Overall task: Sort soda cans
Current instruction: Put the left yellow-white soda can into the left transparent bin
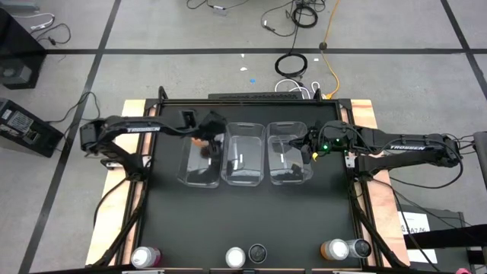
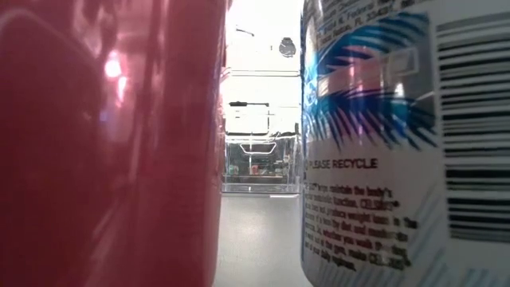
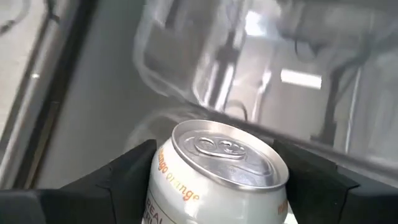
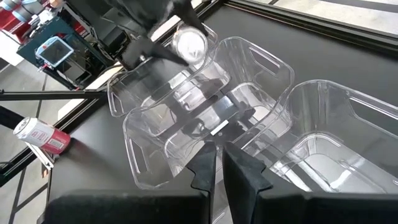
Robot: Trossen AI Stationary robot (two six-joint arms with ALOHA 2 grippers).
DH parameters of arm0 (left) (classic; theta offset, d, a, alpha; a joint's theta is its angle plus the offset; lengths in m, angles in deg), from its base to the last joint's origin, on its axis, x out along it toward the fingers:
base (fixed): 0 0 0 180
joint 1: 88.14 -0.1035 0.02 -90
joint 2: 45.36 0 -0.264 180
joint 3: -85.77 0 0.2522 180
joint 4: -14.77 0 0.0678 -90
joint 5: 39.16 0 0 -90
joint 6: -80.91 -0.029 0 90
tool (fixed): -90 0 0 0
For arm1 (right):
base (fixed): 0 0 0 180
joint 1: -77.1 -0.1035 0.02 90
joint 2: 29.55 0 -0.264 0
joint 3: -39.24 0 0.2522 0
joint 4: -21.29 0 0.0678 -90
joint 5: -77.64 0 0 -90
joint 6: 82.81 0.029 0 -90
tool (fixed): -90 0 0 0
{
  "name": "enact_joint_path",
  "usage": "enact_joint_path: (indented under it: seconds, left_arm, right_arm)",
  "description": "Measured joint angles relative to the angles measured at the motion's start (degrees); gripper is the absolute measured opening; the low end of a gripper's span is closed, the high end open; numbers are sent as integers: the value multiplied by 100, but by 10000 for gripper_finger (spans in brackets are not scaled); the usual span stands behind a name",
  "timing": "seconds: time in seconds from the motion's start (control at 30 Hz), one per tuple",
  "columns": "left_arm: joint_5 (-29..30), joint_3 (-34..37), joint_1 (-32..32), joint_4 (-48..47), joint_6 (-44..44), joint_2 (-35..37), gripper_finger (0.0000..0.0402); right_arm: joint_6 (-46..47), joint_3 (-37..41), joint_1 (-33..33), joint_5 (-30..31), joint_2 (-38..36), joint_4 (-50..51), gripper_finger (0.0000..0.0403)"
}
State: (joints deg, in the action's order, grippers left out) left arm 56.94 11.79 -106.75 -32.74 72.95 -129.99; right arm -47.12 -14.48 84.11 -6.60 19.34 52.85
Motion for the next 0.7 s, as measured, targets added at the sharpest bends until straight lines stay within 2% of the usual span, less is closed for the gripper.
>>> enact_joint_path:
  seconds: [0.2,0.27,0.57,0.7]
  left_arm:
    - [84,13,-4,52,697,658,300]
    - [128,194,-5,416,910,896,300]
    - [456,2068,-6,2486,1932,2323,300]
    - [656,2982,-6,3707,2232,2843,300]
  right_arm:
    - [6,0,-1,0,0,1,20]
    - [6,0,-1,0,0,1,20]
    - [115,0,-1,-4,-2,3,20]
    - [118,0,-1,-4,-2,1,20]
